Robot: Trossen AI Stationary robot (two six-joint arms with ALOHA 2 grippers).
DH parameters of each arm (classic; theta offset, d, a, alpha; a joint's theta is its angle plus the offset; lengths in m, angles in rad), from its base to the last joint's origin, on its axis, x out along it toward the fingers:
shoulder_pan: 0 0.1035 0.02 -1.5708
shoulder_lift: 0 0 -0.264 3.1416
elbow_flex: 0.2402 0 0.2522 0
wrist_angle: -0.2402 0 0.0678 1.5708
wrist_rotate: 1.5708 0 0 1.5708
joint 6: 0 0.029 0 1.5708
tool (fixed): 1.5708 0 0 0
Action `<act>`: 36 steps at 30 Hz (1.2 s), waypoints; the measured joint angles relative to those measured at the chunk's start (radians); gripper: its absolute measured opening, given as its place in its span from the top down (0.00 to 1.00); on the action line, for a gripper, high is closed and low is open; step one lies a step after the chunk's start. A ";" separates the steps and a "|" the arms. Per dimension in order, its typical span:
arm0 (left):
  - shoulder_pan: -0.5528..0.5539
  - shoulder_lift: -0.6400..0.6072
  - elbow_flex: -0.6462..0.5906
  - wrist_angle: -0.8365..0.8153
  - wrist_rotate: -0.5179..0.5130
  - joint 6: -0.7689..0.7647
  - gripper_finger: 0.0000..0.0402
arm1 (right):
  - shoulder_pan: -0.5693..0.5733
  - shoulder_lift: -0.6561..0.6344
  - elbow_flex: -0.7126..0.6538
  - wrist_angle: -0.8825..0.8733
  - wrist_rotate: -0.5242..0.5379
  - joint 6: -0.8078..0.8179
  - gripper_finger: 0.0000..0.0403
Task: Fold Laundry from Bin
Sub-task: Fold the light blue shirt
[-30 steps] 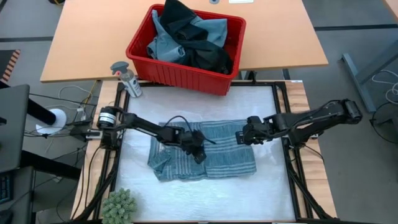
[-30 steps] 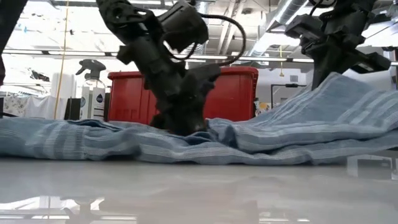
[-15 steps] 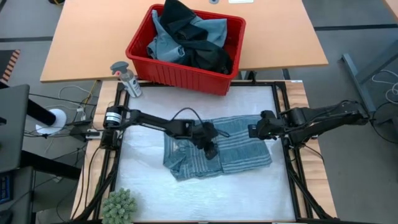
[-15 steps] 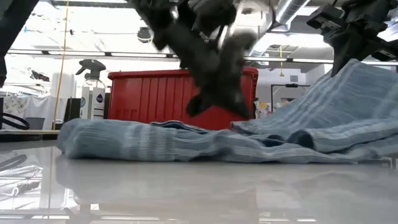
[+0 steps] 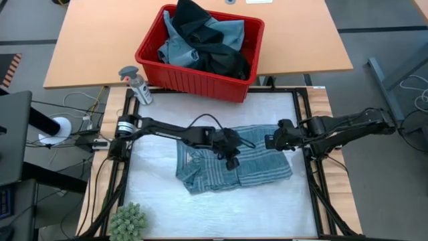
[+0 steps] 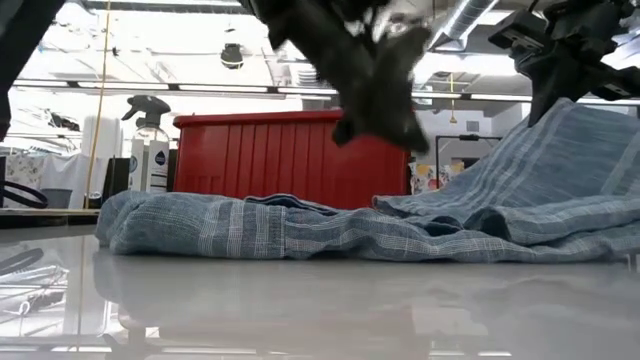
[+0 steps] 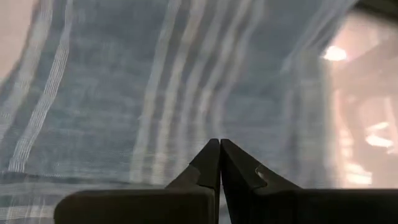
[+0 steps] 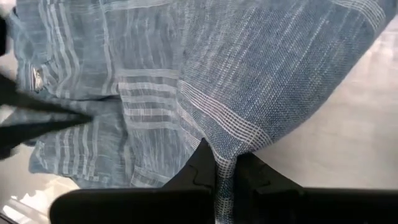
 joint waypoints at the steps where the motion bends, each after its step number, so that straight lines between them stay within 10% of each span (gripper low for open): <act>1: 0.007 0.017 0.000 0.000 0.009 0.004 1.00 | 0.001 0.000 0.000 0.003 0.000 0.000 0.90; 21: 0.077 0.179 0.015 0.053 0.056 0.045 1.00 | -0.005 -0.001 0.042 0.011 -0.005 -0.012 0.90; 36: 0.052 -0.187 0.094 -0.598 0.018 0.149 1.00 | -0.020 0.007 0.062 0.107 -0.001 -0.046 0.90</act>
